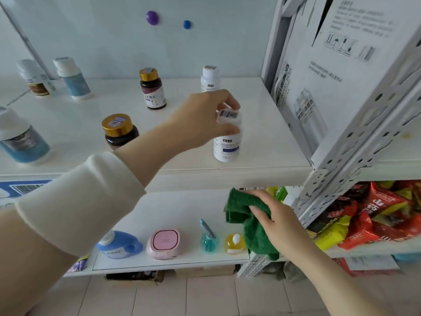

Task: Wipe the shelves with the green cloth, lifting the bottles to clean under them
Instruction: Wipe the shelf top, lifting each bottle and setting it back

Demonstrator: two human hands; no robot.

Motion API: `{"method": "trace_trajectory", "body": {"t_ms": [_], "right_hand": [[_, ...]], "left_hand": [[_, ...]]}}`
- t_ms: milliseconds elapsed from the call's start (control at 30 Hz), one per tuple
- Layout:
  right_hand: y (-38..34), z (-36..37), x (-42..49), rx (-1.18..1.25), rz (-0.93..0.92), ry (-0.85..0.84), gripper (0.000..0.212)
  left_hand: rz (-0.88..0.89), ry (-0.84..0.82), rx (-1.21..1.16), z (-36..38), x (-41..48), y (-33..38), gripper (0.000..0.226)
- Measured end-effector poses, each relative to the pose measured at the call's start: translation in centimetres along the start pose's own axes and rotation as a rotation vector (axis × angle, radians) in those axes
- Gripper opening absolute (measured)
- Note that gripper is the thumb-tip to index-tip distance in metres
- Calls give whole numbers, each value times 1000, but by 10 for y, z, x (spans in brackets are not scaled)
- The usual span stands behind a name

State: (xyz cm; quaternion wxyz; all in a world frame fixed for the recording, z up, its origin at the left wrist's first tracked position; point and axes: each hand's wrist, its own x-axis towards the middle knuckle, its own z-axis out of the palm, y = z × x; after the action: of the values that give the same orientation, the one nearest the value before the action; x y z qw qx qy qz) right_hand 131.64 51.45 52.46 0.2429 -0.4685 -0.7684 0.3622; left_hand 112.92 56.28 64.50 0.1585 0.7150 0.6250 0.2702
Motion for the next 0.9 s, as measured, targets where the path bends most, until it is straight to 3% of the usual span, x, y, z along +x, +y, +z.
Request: {"method": "trace_trajectory", "body": {"t_ms": [233, 367, 467, 533, 600, 700, 800, 833, 900], "right_hand": [[4, 4, -5, 183, 106, 29, 31], [3, 8, -9, 754, 345, 104, 20], [4, 13, -14, 1044, 456, 94, 19], [3, 20, -19, 1130, 451, 69, 19], [1, 29, -26, 1194, 431, 53, 18], [1, 46, -33, 1284, 401, 25, 38], [-1, 76, -33, 1343, 395, 30, 58], [-2, 86, -32, 1349, 430, 52, 60], [-3, 105, -32, 1334, 529, 95, 48]], "left_hand": [[47, 41, -22, 14, 7, -5, 40], [41, 24, 22, 19, 6, -7, 53], [89, 266, -56, 27, -22, -9, 60], [185, 521, -252, 45, -64, -10, 42], [174, 637, -366, 77, -112, -19, 30], [-187, 533, -657, 124, -165, -42, 28], [-626, 101, -1239, 148, -186, -54, 53], [-690, 46, -1326, 152, -189, -57, 52], [-717, 98, -1303, 155, -197, -68, 43]]}}
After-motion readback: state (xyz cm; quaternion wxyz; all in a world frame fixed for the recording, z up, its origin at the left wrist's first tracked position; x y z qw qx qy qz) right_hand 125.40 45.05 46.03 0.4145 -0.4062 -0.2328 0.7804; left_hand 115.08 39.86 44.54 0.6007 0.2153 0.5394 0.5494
